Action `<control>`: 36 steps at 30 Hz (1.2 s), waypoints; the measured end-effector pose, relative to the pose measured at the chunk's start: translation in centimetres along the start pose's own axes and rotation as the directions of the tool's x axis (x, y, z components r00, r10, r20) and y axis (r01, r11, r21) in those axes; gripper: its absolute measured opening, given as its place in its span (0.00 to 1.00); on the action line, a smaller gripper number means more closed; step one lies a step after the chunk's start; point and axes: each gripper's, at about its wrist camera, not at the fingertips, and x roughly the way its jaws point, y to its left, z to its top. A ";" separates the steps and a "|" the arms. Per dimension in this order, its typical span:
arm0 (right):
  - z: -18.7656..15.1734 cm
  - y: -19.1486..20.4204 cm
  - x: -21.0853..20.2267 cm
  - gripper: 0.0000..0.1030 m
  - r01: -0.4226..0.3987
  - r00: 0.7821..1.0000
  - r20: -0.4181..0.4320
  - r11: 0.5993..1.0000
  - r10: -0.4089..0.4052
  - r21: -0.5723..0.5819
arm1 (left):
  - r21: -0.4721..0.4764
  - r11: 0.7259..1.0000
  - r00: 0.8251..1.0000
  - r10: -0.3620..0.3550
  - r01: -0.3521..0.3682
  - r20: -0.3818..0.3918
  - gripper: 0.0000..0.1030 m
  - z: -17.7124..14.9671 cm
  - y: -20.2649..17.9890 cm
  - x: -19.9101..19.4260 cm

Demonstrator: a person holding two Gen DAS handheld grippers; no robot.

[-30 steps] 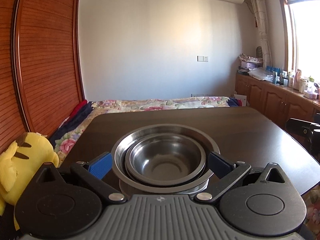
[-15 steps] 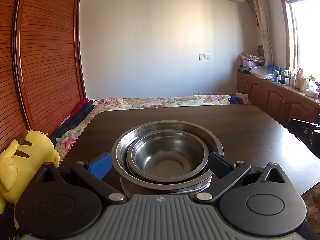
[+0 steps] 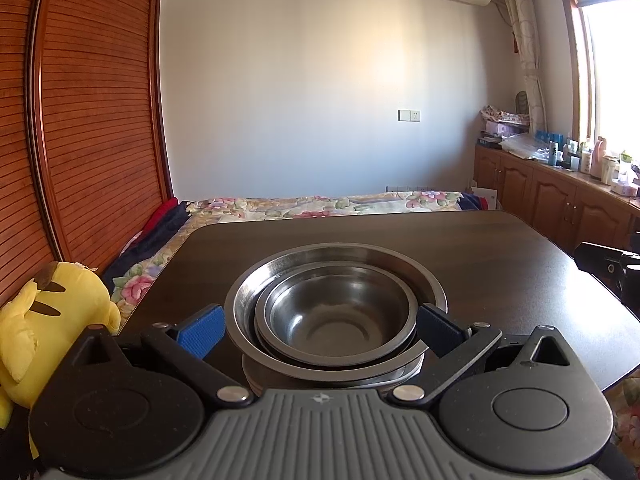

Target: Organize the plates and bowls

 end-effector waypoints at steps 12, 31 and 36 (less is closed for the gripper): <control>0.0 0.0 0.0 1.00 -0.001 1.000 -0.003 1.000 0.001 0.002 | 0.000 1.000 1.000 0.000 0.000 0.001 1.00 0.0 0.0 0.0; -0.1 -0.2 0.2 1.00 0.000 1.000 -0.007 1.000 0.000 0.009 | 0.001 1.000 1.000 0.000 0.000 0.000 1.00 0.1 -0.1 0.0; -0.2 -0.2 0.3 1.00 -0.001 1.000 -0.008 1.000 0.001 0.007 | -0.001 1.000 1.000 0.000 0.000 0.000 1.00 0.0 -0.1 0.0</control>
